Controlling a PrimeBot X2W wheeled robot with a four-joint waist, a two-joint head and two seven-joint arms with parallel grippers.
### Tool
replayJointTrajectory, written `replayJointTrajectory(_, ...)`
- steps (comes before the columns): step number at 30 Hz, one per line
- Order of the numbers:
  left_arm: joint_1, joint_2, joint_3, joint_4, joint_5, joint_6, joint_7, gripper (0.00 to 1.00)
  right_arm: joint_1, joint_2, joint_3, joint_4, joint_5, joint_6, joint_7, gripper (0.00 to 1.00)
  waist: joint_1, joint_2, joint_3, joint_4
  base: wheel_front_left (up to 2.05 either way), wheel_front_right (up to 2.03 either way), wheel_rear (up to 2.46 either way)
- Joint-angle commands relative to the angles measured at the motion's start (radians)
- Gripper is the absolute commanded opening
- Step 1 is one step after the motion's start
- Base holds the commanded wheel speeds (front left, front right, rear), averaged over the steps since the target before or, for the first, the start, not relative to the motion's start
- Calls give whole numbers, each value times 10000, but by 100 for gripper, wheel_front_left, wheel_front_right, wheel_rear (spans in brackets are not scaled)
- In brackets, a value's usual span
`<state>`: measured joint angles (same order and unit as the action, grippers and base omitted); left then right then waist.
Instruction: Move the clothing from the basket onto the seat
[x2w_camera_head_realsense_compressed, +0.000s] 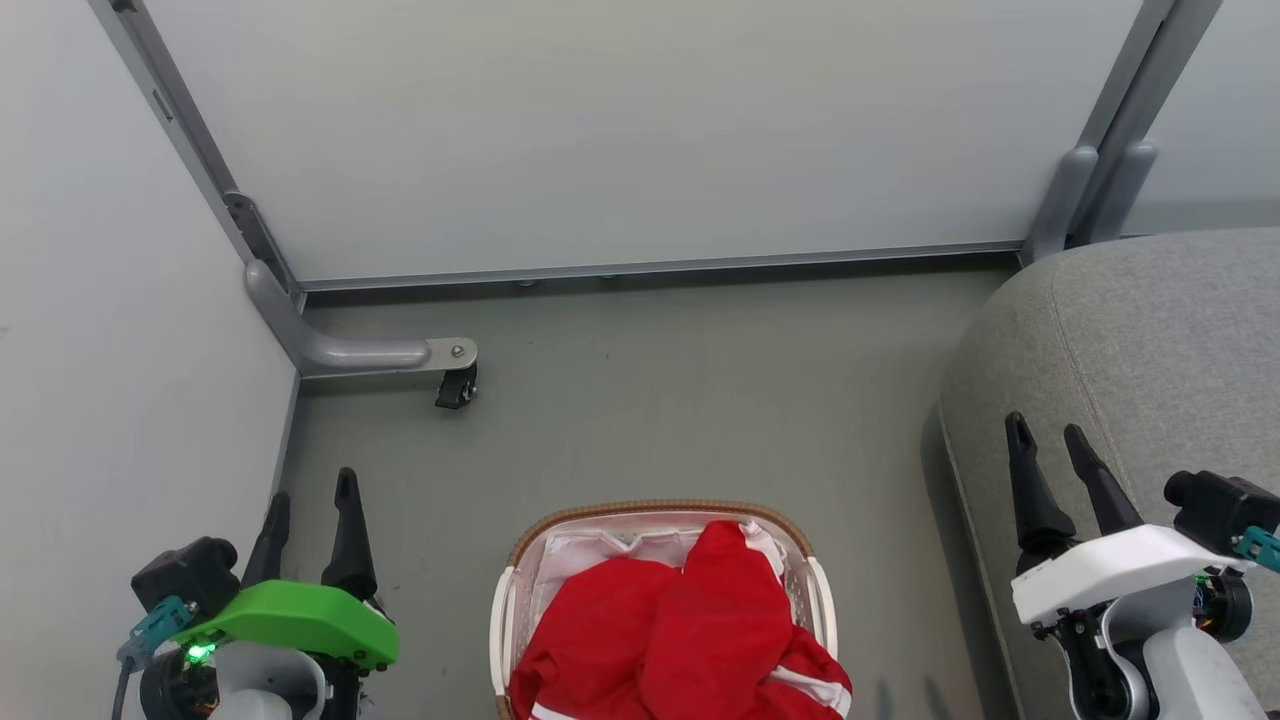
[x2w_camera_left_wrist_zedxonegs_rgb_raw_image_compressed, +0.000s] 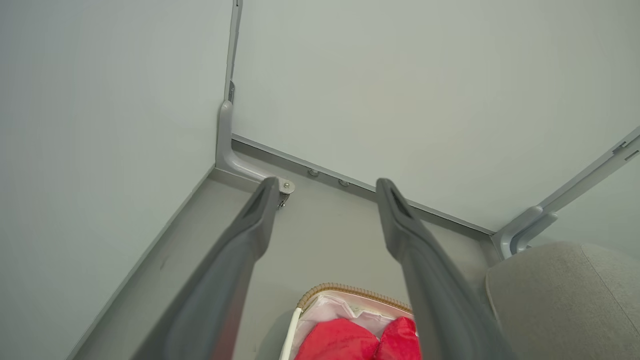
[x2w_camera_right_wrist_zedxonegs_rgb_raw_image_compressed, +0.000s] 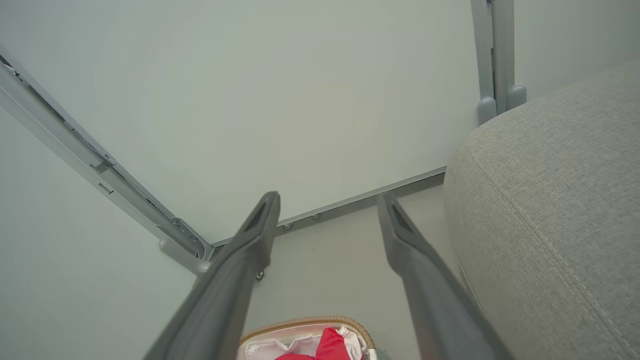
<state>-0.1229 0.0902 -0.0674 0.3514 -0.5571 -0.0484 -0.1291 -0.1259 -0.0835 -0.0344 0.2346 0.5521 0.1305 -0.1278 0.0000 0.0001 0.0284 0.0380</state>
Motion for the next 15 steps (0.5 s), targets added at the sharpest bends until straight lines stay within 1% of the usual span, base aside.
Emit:
replayJointTrajectory(1,-247,134,-50,-76,287,72,-100,100,-95,-77,-15,-108,-335,2,-111,100,0,-1,-5,6,0,0,0)
replayJointTrajectory(9,-58,161,-151,-97,1095,268,-322,100,95,3,-64,-126,-1247,2,-331,100,0,-1,-64,26,0,0,0)
replayJointTrajectory(15,77,104,-135,-54,1567,291,-465,100,246,53,-136,-97,-1803,2,-473,100,0,-1,-107,47,0,0,0)
